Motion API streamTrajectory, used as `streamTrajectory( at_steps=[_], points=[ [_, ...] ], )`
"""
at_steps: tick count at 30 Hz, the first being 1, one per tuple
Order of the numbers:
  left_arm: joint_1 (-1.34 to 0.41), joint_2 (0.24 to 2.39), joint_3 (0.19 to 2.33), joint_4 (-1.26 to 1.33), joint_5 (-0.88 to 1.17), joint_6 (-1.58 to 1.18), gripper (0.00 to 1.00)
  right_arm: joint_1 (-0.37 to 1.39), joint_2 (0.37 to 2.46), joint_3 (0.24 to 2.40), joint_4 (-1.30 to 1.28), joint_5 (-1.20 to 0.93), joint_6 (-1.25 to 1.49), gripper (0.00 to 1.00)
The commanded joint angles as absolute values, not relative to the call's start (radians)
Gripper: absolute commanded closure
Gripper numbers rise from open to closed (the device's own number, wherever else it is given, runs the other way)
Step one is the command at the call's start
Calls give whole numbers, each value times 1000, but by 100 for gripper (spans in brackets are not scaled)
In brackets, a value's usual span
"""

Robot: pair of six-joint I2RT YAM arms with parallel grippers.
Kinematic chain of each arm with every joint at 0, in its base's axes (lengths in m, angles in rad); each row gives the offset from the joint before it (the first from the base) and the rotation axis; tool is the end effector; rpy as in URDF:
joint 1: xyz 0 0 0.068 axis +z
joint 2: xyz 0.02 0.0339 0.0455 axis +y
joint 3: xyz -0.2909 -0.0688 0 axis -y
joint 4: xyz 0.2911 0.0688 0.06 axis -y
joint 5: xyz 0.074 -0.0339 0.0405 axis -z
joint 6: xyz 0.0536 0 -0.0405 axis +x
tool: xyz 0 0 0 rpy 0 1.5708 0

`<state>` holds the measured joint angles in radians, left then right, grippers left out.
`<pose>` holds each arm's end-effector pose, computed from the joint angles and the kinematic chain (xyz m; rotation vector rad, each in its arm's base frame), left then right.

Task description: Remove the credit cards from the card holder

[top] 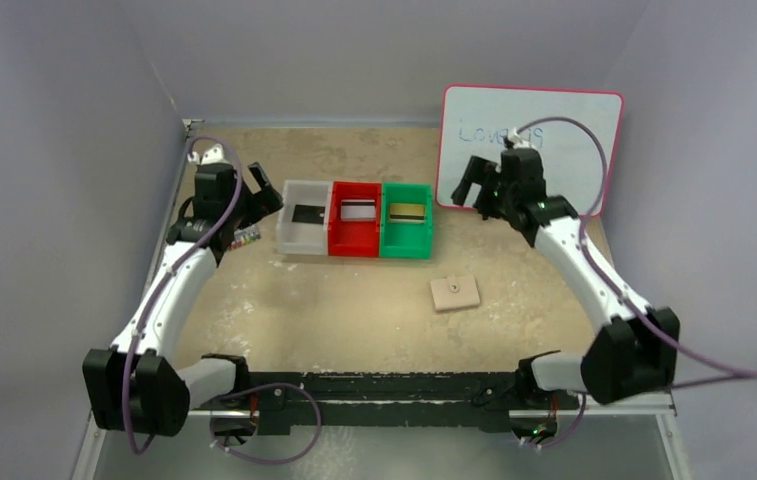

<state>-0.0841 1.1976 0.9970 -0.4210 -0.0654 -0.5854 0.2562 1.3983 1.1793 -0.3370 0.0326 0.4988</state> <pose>0.3140 -0.0230 0.3109 -0.5834 2.1289 -0.3043 0.3638 0.0935 0.3281 0.2800 2.1359 0.4088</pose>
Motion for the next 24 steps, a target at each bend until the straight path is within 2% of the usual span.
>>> streamTrajectory(
  at_steps=[1,5,9,14,19,21,24],
  points=[
    [-185,1076,898,-384,-54,-691,2,258,1249,927,-345,132,593,0],
    [-358,975,781,-363,-128,-791,1,257,1220,763,-288,34,603,1],
    [-465,867,674,-360,-194,-875,1,256,1307,759,-263,-62,519,8],
    [-544,769,531,-276,-203,-978,1,263,1338,705,-209,-131,501,11],
    [-578,746,452,-210,-162,-999,3,266,1227,542,-55,-364,531,16],
    [-582,727,427,-198,-148,-988,12,285,1186,472,20,-465,591,24],
    [-583,696,404,-201,-117,-970,14,425,1069,390,120,-474,716,25]
  ],
)
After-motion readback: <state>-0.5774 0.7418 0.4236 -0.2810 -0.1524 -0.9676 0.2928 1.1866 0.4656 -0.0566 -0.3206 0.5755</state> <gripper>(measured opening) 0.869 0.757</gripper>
